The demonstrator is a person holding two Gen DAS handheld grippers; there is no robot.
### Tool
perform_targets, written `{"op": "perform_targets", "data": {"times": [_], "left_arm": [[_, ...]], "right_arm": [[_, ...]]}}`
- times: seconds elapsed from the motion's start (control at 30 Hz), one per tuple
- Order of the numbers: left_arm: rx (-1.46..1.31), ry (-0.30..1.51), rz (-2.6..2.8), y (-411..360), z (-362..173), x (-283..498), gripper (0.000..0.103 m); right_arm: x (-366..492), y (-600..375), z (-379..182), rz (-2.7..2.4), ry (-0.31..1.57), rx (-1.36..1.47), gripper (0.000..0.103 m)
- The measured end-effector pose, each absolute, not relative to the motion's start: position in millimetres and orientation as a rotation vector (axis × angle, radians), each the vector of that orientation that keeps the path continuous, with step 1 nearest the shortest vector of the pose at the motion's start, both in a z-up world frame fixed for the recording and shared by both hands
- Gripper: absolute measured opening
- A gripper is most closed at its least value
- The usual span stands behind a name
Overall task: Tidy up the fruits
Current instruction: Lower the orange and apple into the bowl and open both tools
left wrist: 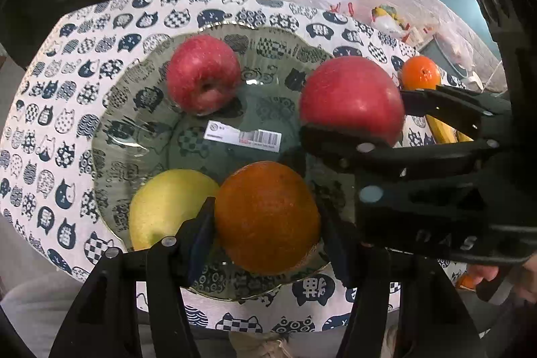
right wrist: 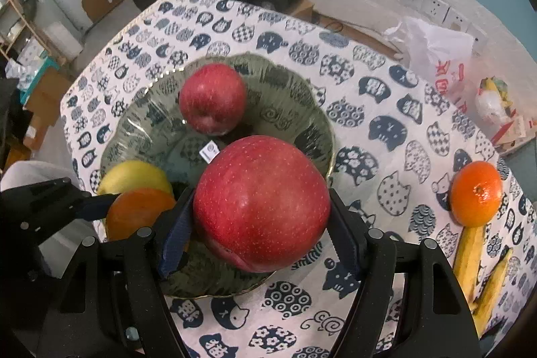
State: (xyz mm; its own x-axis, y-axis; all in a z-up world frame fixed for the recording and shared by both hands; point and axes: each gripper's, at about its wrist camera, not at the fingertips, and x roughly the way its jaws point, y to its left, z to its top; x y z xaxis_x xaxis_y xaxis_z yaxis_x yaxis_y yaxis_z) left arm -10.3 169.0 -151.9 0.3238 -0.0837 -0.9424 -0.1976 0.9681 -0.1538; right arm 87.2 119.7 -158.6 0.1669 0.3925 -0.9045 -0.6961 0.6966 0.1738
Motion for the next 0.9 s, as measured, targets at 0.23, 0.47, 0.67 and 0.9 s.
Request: {"op": "perform_targets", "data": {"times": [0.23, 0.47, 0.67, 0.9], "left_arm": [[-0.285, 1.271, 0.101, 174.0, -159.7, -9.2, 0.061], [-0.313, 1.282, 0.122, 182.4, -160.3, -11.3, 0.061], [-0.307, 1.305, 0.113, 179.7, -164.2, -11.7, 0.061], [-0.299, 1.295, 0.114, 180.9, -159.9, -11.4, 0.061]], "right_arm": [[86.2, 124.4, -162.2, 0.796, 1.183, -0.317, 0.076], [90.8, 120.6, -162.1, 0.788, 1.195, -0.286, 0.075], [91.8, 117.3, -172.2, 0.759, 1.222, -0.303, 0.074], [93.5, 114.2, -175.4, 0.739, 1.225, -0.313, 0.074]]}}
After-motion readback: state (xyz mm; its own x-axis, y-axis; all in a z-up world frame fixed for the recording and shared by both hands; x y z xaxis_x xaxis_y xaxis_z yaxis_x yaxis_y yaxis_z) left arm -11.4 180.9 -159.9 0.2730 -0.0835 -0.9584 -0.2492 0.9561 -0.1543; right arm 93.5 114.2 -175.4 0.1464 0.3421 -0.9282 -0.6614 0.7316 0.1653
